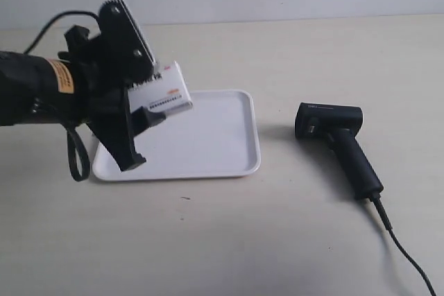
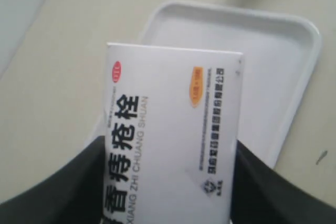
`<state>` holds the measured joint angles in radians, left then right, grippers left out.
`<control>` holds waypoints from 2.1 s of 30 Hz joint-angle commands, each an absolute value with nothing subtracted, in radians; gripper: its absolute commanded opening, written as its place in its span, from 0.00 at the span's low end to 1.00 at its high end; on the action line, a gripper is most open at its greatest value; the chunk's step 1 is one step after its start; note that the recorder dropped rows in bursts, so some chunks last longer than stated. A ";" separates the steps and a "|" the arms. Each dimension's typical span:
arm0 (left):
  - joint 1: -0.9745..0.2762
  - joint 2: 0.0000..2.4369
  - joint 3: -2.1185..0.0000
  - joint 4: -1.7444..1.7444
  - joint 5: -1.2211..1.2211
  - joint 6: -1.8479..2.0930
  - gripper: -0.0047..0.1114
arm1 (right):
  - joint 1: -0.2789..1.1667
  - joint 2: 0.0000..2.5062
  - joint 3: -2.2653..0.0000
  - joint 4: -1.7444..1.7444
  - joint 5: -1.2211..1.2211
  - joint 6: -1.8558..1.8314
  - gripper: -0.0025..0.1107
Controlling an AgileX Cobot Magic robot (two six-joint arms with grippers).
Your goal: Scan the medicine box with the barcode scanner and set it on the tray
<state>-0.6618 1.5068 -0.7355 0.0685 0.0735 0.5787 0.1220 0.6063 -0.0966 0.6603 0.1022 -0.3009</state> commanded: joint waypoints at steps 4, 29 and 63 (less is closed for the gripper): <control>-0.649 1.679 -0.762 0.070 0.000 0.650 0.04 | 0.116 1.140 -0.294 1.023 0.154 -0.770 0.50; -0.647 1.688 -0.773 0.070 -0.085 0.650 0.04 | 0.302 1.705 -0.640 1.528 0.238 -1.426 0.67; -0.587 1.688 -0.773 0.118 -0.067 0.617 0.04 | 0.383 1.649 -0.704 1.279 0.074 -1.478 0.02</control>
